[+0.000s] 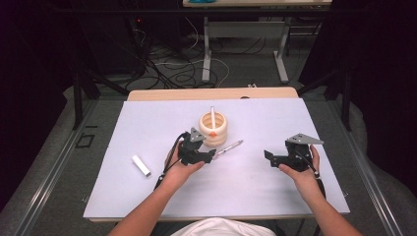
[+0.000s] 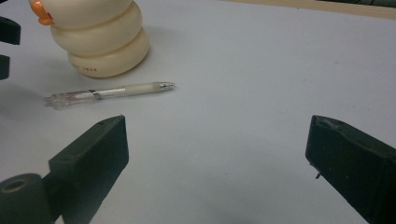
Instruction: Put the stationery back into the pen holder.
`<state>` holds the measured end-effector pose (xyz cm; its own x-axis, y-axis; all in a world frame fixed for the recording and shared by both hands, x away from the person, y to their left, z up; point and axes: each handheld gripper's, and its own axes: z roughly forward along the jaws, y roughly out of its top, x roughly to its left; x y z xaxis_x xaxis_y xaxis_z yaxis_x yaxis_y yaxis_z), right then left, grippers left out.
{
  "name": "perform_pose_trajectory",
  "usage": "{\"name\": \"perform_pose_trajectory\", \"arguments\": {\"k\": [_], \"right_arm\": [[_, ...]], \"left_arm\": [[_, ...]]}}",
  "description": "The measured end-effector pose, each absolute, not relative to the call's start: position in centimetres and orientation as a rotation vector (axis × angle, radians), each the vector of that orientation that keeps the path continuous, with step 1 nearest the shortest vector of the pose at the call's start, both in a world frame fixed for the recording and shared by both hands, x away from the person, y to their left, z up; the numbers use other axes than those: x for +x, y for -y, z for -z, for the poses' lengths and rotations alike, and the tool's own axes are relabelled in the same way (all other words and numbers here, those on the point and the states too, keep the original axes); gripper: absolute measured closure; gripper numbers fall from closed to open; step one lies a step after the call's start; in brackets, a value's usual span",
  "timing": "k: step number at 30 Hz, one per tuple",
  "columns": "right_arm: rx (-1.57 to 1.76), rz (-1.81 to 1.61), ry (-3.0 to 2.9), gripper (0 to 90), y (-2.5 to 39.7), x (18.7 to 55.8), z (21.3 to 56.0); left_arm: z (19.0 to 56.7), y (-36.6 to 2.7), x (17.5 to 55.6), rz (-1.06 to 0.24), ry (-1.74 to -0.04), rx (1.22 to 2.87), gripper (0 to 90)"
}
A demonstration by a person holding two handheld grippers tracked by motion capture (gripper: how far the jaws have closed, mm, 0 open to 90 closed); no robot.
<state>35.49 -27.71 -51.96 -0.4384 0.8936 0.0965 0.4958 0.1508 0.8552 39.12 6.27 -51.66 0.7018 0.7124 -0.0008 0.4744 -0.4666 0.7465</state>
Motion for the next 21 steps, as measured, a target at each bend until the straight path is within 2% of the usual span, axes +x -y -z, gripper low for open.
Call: {"name": "perform_pose_trajectory", "arguments": {"k": [13, 21], "right_arm": [[1.327, -1.217, -2.007, 6.7, 27.9, 35.7, 52.0], [1.336, -1.22, -2.018, 7.2, 27.8, 35.7, 52.2]], "left_arm": [[52.8, -3.8, 40.4, -0.325, -0.916, 2.244, 47.4], [53.4, -2.5, 40.7, -0.319, -0.905, 2.276, 52.9]]}}
